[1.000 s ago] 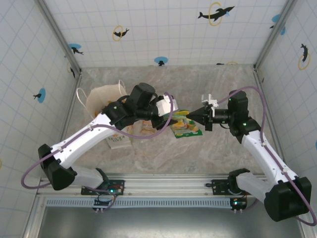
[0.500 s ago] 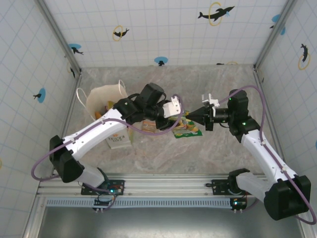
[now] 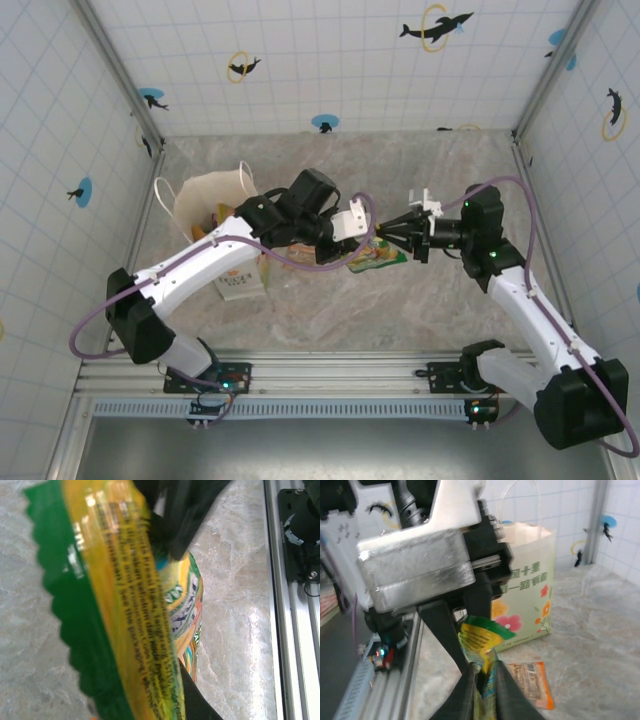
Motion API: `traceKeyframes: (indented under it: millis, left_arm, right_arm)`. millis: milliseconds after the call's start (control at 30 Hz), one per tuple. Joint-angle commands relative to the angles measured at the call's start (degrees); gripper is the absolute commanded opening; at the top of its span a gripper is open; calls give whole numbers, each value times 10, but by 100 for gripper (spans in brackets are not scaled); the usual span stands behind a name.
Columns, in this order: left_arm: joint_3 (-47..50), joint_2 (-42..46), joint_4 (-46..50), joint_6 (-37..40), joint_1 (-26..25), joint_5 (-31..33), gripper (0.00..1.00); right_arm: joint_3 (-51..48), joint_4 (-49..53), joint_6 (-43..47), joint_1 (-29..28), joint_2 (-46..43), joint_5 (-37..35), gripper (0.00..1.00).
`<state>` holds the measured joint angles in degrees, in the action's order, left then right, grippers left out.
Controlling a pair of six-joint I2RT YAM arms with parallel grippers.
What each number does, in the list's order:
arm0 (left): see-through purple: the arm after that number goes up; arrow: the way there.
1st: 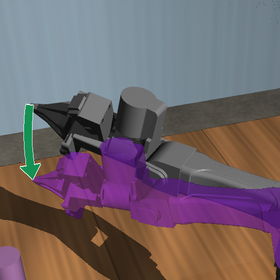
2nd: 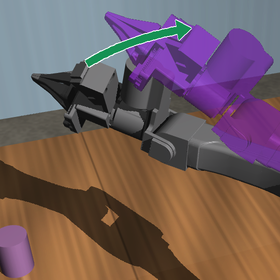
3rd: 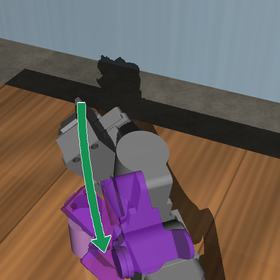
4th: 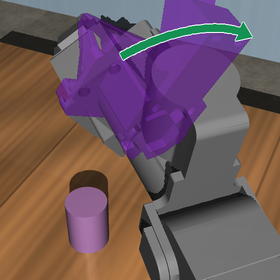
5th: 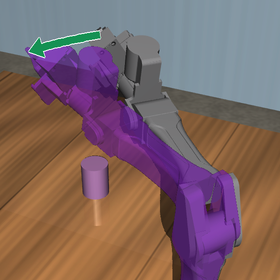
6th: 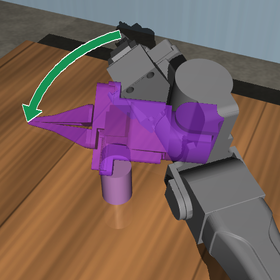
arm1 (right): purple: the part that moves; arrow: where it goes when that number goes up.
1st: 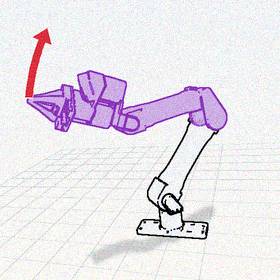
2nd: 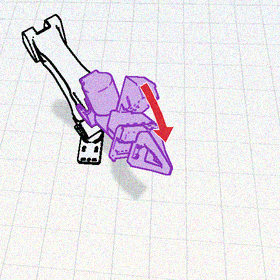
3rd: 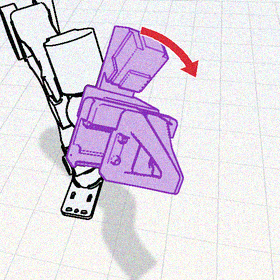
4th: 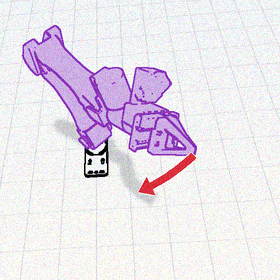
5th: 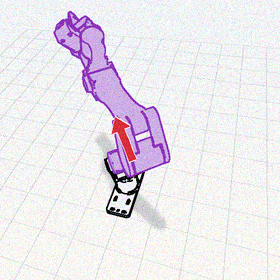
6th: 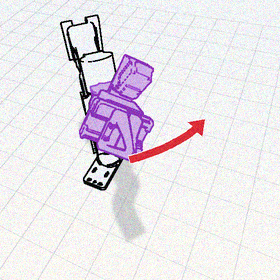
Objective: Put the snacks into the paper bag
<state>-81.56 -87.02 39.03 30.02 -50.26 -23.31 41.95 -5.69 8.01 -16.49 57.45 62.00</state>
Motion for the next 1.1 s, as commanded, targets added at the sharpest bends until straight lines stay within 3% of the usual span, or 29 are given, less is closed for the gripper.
traceKeyframes:
  millis: [0,200,300,533,700,867,1067]
  left_arm:
    - [-13,28,-16,-60,0,53,11]
    - [-25,58,-58,-192,25,89,11]
    - [-56,64,-35,-252,25,154,11]
    - [-128,89,23,-371,26,377,6]
    - [-83,158,-62,-344,26,436,0]
    - [-132,164,-37,-325,27,587,0]
    - [-83,215,-96,-285,26,686,0]
  right_arm:
    - [-26,-87,-48,1,-32,-89,32]
    - [-70,-162,-124,0,-51,-205,49]
    - [-72,-162,-144,-5,-42,-223,50]
    - [-73,-154,-144,-39,-14,-238,51]
    - [-72,-157,-141,-62,10,-251,51]
    - [-68,-159,-140,-89,26,-264,50]
    - [-81,-161,-129,-108,36,-286,50]
